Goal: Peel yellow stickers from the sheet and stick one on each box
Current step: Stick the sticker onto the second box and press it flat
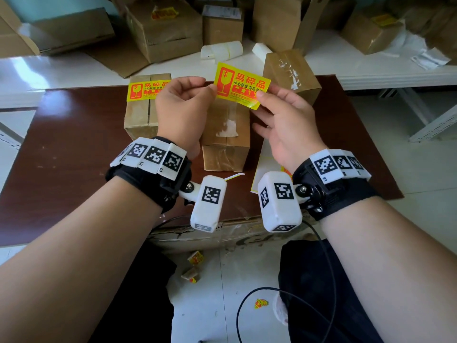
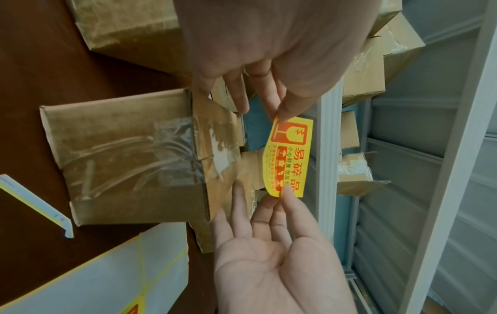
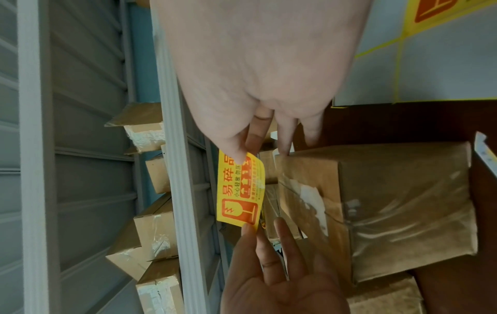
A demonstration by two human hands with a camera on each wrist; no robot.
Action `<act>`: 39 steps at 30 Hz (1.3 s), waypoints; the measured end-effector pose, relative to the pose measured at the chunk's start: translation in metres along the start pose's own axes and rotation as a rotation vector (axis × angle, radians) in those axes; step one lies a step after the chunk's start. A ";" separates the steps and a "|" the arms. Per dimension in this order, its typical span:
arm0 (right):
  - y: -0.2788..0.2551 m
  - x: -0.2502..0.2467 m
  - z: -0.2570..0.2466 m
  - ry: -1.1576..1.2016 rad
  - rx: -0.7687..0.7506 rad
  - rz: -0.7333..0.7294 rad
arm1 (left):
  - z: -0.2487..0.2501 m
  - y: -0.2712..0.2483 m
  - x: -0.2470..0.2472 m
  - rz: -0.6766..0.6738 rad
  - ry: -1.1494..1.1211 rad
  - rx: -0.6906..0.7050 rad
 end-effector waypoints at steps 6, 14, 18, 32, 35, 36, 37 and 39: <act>-0.001 -0.003 0.000 0.022 0.012 0.001 | -0.004 -0.005 0.002 -0.002 0.042 -0.042; -0.007 -0.020 0.002 -0.057 0.073 -0.003 | -0.012 -0.019 0.002 -0.034 0.091 -0.136; -0.011 -0.033 0.004 -0.056 0.092 0.043 | -0.013 -0.028 0.010 -0.080 0.084 -0.151; -0.008 -0.022 -0.020 -0.038 -0.086 0.048 | 0.010 -0.023 0.018 -0.082 0.121 0.108; -0.005 -0.015 -0.017 -0.056 -0.090 -0.001 | 0.008 -0.021 0.014 -0.073 0.100 0.105; -0.004 -0.014 -0.016 -0.066 -0.086 0.003 | 0.008 -0.021 0.014 -0.070 0.091 0.105; -0.004 -0.015 -0.015 -0.078 -0.081 0.019 | 0.007 -0.021 0.014 -0.070 0.081 0.101; -0.005 -0.016 -0.013 -0.090 -0.072 0.057 | 0.006 -0.022 0.015 -0.080 0.071 0.096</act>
Point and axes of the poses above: each hand's wrist, its own y-axis towards the middle knuckle, its own x-axis out of the palm, z = x × y, the point moved 10 cm from there along y, towards the middle knuckle, and after that the axes turned 1 degree about -y, right-handed, at the moved point
